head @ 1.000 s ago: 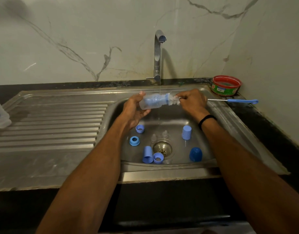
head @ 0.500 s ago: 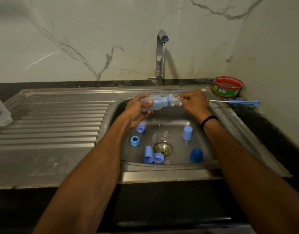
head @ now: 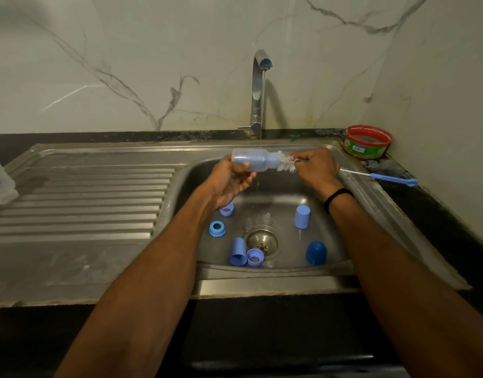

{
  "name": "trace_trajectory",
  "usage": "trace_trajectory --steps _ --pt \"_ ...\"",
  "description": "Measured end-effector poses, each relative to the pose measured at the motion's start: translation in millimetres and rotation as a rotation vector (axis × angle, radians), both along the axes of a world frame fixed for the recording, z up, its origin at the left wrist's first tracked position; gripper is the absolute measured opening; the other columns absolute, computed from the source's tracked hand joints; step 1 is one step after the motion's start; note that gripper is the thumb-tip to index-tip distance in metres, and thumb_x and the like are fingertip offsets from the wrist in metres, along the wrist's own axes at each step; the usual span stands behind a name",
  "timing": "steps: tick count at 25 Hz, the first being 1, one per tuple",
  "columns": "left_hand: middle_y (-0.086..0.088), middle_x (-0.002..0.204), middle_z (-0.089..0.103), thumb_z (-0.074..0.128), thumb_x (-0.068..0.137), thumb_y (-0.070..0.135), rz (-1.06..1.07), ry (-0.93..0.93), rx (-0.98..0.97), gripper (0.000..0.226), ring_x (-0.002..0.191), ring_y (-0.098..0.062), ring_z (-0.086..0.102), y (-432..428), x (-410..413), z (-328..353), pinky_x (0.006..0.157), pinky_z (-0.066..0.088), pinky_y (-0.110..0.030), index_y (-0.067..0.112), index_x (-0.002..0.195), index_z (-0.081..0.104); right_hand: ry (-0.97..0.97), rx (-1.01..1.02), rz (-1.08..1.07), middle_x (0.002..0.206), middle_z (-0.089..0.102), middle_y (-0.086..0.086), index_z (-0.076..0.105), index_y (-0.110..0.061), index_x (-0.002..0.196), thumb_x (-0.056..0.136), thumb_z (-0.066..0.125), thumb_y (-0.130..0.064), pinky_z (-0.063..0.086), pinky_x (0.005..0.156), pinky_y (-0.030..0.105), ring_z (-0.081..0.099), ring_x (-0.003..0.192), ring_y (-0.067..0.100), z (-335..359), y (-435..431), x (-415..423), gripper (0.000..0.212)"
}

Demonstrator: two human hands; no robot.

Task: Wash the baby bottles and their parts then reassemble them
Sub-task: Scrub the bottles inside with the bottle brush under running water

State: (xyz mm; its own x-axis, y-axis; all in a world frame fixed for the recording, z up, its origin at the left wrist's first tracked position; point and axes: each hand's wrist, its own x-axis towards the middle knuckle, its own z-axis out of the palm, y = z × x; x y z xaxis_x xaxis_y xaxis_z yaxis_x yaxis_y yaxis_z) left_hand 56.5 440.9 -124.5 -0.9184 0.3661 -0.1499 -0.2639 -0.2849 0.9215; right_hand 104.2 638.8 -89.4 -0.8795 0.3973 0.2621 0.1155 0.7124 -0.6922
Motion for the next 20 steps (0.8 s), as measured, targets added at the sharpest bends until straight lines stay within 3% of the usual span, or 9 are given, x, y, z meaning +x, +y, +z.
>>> trace_trajectory --steps 3,6,10,16,20 --pt "-0.019 0.123 0.065 0.062 0.096 0.042 0.071 -0.020 0.008 0.051 0.099 -0.024 0.066 -5 -2 4 0.079 0.057 -0.027 0.005 0.130 0.059 -0.011 0.079 0.047 0.107 0.075 -0.003 0.077 -0.026 0.108 0.088 0.064 -0.014 0.046 0.100 0.036 0.066 0.103 0.021 2 -5 -1 0.026" --pt "-0.021 0.129 0.062 0.064 0.096 0.027 0.078 -0.016 0.027 0.038 0.106 -0.030 0.067 -12 -7 1 0.078 0.058 -0.029 0.008 0.129 0.058 -0.014 0.022 0.043 0.106 0.075 -0.003 0.077 -0.026 0.107 0.087 0.064 -0.013 0.048 0.099 0.040 0.067 0.102 0.021 1 -4 -2 0.026" --pt "-0.017 0.132 0.053 0.059 0.095 0.002 -0.025 0.052 0.029 0.038 0.117 -0.037 0.061 -3 -3 4 0.094 0.058 -0.044 0.010 0.131 0.053 -0.029 0.016 -0.010 0.105 0.075 -0.003 0.077 -0.027 0.105 0.086 0.066 -0.014 0.052 0.095 0.039 0.068 0.099 0.021 -1 0 0 0.026" --pt "-0.018 0.132 0.058 0.058 0.095 0.006 0.173 -0.008 0.055 0.035 0.115 -0.035 0.063 -16 -18 -2 0.090 0.059 -0.040 0.012 0.129 0.056 -0.032 0.111 -0.071 0.110 0.074 -0.004 0.075 -0.032 0.110 0.088 0.062 -0.021 0.041 0.101 0.037 0.064 0.105 0.024 7 3 4 0.028" --pt "-0.018 0.124 0.064 0.065 0.095 0.019 0.310 -0.018 -0.005 0.037 0.108 -0.033 0.068 -5 -22 -5 0.092 0.059 -0.040 0.008 0.130 0.058 0.040 0.251 -0.113 0.098 0.075 0.005 0.074 -0.031 0.110 0.086 0.060 -0.024 0.049 0.091 0.043 0.065 0.093 0.030 12 -7 10 0.029"
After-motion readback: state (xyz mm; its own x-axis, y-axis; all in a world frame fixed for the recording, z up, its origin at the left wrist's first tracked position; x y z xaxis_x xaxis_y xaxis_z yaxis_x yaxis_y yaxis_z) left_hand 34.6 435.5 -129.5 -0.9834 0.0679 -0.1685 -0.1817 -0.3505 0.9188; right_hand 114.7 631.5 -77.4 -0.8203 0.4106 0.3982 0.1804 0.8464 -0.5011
